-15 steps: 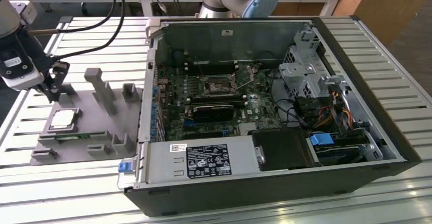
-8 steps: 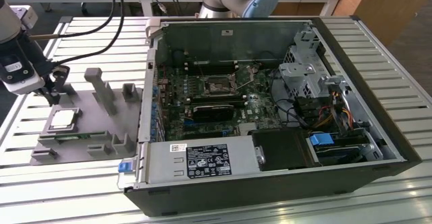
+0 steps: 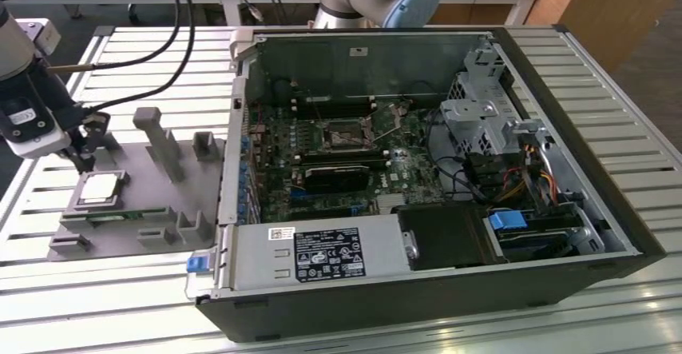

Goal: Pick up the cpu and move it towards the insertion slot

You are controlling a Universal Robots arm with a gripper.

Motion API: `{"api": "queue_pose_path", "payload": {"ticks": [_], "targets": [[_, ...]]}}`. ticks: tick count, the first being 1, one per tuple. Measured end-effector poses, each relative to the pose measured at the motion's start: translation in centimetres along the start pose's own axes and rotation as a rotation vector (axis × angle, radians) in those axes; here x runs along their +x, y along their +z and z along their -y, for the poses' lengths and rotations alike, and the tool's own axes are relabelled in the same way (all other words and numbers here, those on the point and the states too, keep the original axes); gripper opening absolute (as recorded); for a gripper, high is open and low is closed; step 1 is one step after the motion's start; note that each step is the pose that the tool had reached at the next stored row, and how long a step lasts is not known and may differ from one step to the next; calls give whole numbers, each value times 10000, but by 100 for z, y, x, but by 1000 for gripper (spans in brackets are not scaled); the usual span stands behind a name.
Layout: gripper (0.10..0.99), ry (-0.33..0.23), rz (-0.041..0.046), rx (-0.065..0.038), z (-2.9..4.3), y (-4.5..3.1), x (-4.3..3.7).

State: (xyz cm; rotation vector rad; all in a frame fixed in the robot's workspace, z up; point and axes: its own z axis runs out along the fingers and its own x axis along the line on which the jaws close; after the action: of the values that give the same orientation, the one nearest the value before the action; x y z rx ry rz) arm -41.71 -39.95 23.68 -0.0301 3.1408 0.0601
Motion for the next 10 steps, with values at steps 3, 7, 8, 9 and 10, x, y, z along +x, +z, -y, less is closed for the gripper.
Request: {"api": "queue_pose_path", "payload": {"ticks": [3, 7, 8, 9, 10], "targets": [[102, 1, -1, 1, 13, 52, 14], [102, -1, 34, 1, 38, 112, 25], [102, -2, 43, 1, 45, 124, 27], [102, -2, 51, 1, 54, 136, 29], [102, -2, 55, 1, 67, 146, 30]]}}
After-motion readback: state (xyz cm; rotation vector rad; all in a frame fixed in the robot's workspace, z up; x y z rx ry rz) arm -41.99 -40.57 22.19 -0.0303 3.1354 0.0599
